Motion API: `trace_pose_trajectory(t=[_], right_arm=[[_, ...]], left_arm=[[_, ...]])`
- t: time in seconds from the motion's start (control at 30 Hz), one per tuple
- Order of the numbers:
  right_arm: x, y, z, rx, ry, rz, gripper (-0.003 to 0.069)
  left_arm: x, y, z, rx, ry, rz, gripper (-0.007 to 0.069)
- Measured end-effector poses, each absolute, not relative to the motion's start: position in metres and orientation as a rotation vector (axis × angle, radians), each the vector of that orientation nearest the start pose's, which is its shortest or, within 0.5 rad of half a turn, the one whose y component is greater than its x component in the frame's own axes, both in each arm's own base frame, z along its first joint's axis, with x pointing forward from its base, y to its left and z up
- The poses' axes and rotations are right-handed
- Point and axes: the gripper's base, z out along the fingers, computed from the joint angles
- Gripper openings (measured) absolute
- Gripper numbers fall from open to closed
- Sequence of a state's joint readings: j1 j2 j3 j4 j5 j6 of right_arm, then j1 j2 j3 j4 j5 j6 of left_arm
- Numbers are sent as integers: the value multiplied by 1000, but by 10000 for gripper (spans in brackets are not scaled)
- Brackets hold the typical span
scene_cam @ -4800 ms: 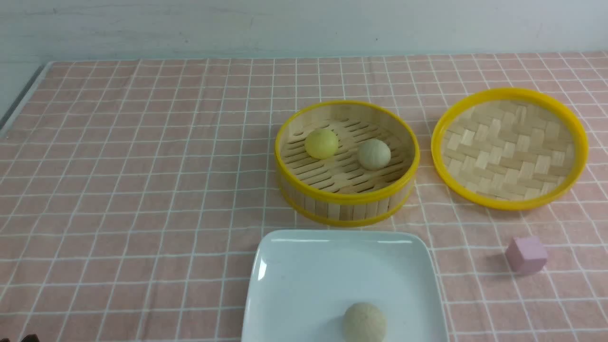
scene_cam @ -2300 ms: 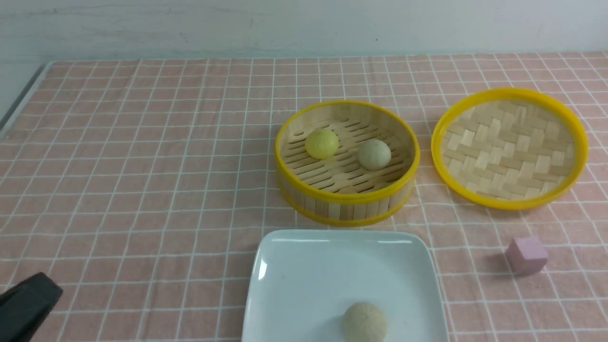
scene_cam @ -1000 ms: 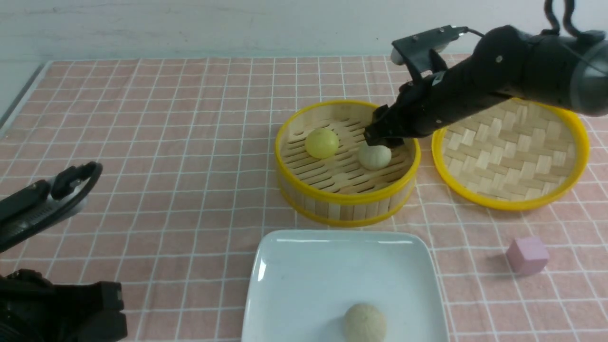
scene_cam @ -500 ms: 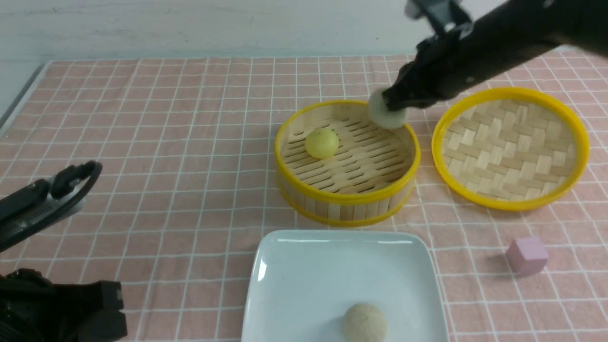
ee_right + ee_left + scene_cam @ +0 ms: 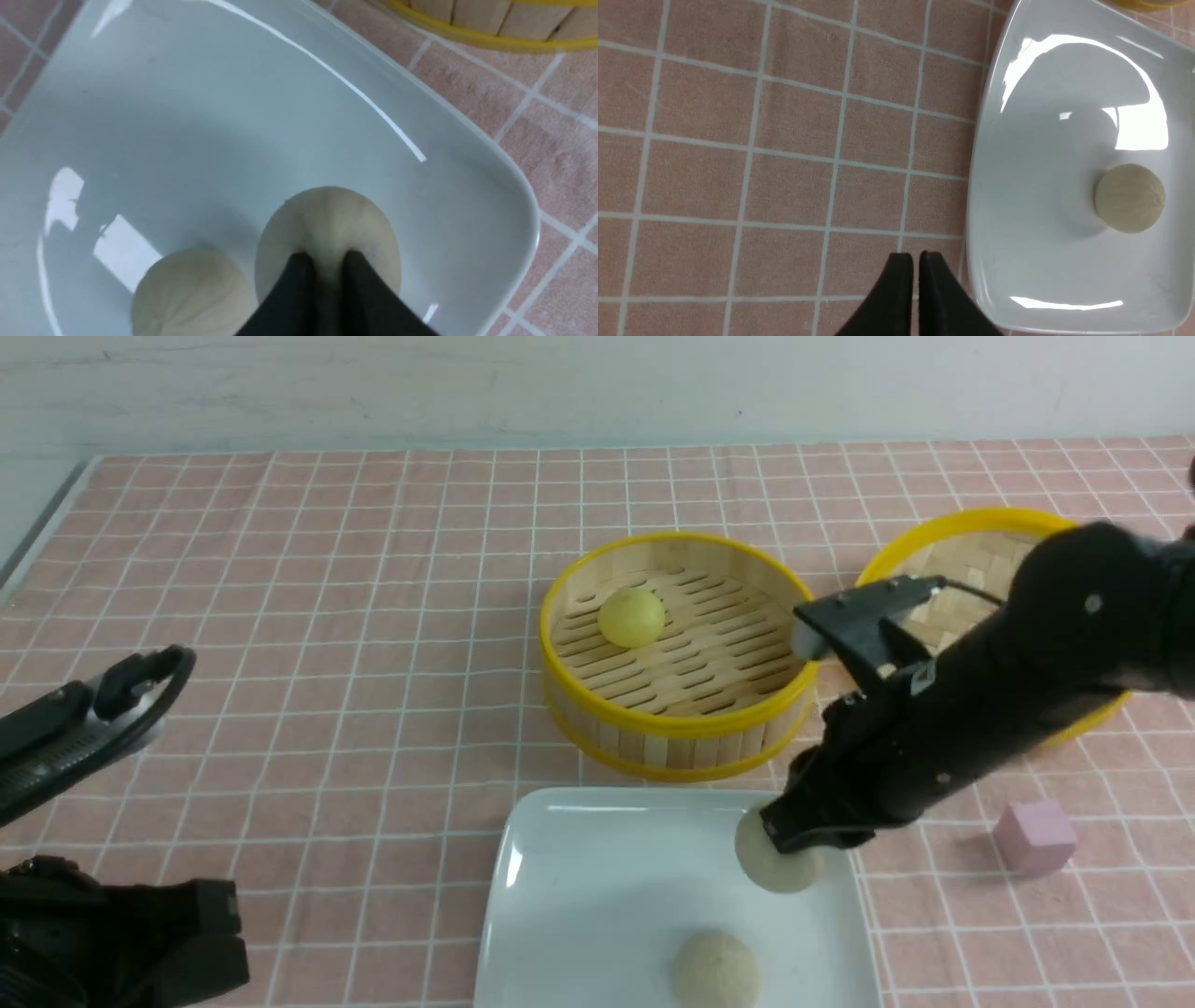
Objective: Put the steamed buns into the plate on the pink tablecloth.
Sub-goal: 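Move the steamed bun from the bamboo steamer onto the white plate with the right gripper, then reach into the bamboo steamer and grasp a bun with the left gripper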
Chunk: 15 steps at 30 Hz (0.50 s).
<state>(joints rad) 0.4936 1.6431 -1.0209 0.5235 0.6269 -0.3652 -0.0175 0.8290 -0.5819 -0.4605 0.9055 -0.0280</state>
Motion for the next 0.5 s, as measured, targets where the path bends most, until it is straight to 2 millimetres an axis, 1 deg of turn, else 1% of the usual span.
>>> trace_pose_trajectory(t=[0.07, 0.13, 0.2, 0.23, 0.27, 0.3, 0.33, 0.37, 0.4, 0.43, 0.47, 0.5], right_arm=[[275, 181, 197, -624, 2629, 550, 212], [277, 182, 189, -607, 2645, 541, 309], [276, 182, 188, -596, 2658, 545, 353], [277, 178, 193, -580, 2674, 556, 421], [277, 175, 200, -581, 2684, 563, 458], [279, 168, 215, -581, 2699, 574, 494], [278, 168, 218, -582, 2699, 580, 498], [279, 158, 237, -564, 2705, 588, 519], [278, 147, 263, -554, 2689, 593, 524], [275, 136, 278, -547, 2696, 587, 519], [275, 134, 282, -547, 2694, 584, 517], [265, 117, 312, -542, 2679, 560, 482]], left_arm=[[136, -33, 268, -270, 2550, -579, 51], [137, -33, 268, -272, 2539, -575, 51], [137, -33, 269, -272, 2537, -573, 51], [137, -33, 269, -272, 2535, -571, 51], [137, -33, 268, -270, 2536, -567, 53], [137, -32, 268, -264, 2543, -558, 54], [137, -32, 268, -264, 2543, -558, 54], [136, -32, 267, -255, 2551, -547, 55], [136, -31, 267, -247, 2555, -532, 56], [136, -30, 267, -242, 2557, -521, 57], [136, -30, 267, -242, 2557, -521, 57], [136, -30, 267, -237, 2557, -508, 57]])
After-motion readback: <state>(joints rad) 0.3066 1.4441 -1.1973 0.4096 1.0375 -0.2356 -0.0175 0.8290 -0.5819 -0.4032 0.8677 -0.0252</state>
